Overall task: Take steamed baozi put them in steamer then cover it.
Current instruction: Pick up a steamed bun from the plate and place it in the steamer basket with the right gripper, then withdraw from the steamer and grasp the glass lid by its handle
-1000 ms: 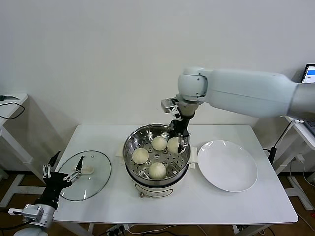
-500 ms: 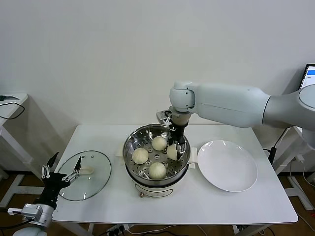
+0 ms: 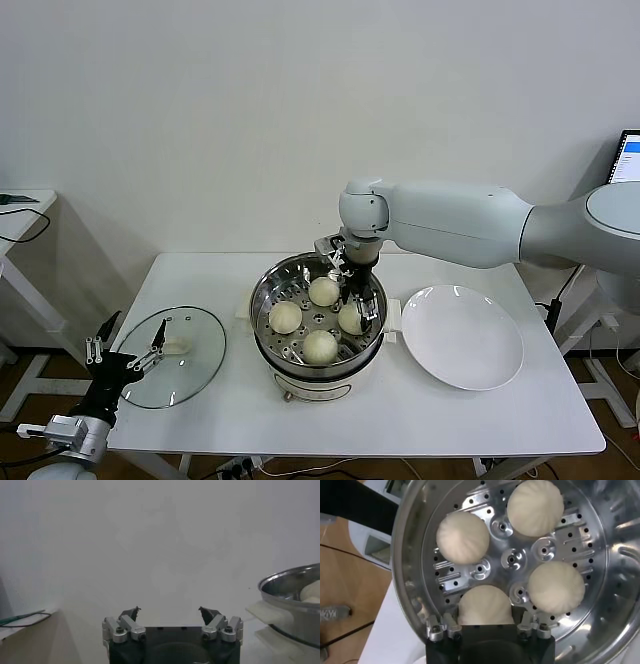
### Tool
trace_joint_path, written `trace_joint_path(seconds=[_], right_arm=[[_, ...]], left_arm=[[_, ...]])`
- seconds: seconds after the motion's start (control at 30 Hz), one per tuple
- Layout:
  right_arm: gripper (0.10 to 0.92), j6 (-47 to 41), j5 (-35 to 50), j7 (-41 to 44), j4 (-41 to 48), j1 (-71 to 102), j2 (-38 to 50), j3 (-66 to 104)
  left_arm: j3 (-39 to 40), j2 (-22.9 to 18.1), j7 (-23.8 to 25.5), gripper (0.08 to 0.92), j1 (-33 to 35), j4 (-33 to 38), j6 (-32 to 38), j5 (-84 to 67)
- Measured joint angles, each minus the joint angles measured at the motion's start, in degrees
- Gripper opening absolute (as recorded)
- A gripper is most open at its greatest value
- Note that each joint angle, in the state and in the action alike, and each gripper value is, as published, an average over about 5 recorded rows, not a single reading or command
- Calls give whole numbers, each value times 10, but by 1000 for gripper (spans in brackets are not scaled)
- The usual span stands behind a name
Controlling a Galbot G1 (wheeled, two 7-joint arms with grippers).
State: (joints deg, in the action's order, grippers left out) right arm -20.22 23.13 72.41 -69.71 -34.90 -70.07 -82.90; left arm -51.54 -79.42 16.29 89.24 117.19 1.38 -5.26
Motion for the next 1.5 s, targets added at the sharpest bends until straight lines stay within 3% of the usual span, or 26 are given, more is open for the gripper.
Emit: trace_joint_path(seconds=[0.43,0.83,1.2,1.5], right_arm=[[823,4,19,21,-22,-44,53,30],[823,8,69,-10,-85,-18,205,145],[823,96,187,-246,-167,166,380,348],[823,177,222,-454,-208,455,411,630]], left_arm=[[3,0,-1,823,2,0,0,0],[10,-2,-8,823,-7,-1,-3,0],[15,0,-11,823,-23,-8,-16,0],[27,-6,-21,823,-28,-9,-5,8]])
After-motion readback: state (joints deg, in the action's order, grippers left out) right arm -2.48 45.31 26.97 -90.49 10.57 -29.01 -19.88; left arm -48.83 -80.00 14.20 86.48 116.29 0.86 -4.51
